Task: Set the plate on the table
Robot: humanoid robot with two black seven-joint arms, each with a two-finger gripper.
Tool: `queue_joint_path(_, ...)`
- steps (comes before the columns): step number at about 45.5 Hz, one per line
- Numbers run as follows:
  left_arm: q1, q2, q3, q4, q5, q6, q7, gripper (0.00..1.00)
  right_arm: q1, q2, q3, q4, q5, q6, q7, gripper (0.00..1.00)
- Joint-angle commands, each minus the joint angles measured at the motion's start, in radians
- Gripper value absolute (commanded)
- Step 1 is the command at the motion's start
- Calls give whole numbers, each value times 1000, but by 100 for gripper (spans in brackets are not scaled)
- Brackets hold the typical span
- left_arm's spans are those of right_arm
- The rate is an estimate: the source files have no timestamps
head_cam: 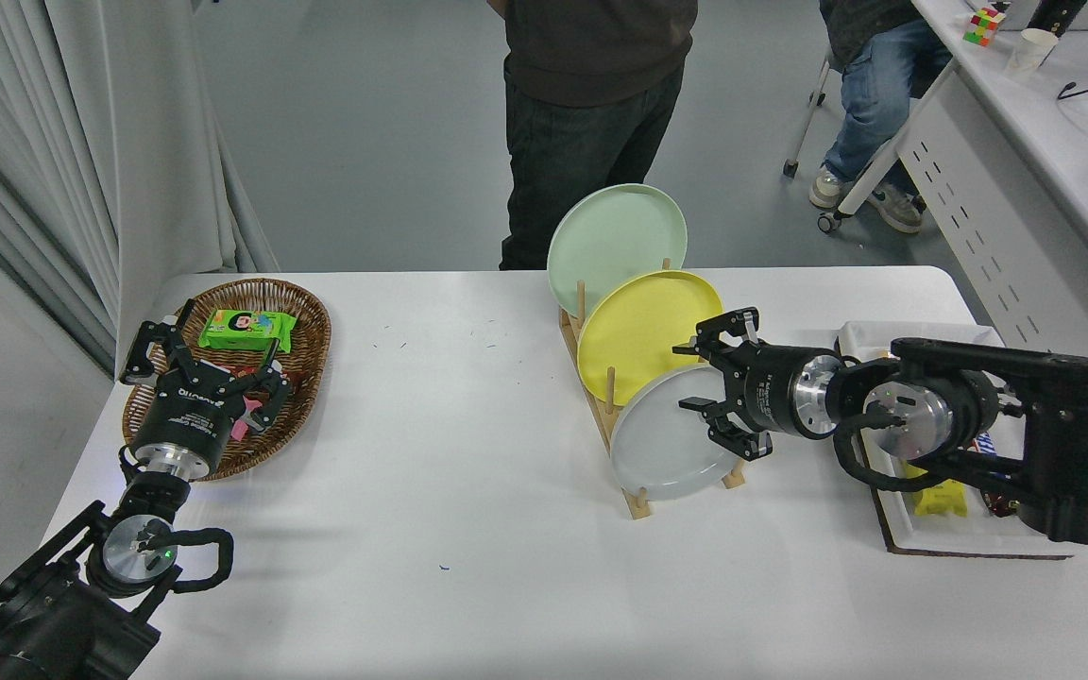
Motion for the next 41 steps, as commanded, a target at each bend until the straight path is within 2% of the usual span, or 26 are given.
queue_joint_path(1, 0, 0, 0, 0, 1, 0, 0, 98, 8, -2, -2, -1, 8, -2, -14, 55)
queue_joint_path(8, 0, 0, 0, 0, -1, 0, 0, 98, 8, -3, -4, -1, 8, -2, -14, 47)
queue_joint_path(41, 0, 0, 0, 0, 1, 0, 0, 98, 3, 5, 4, -31, 5, -5, -14, 46)
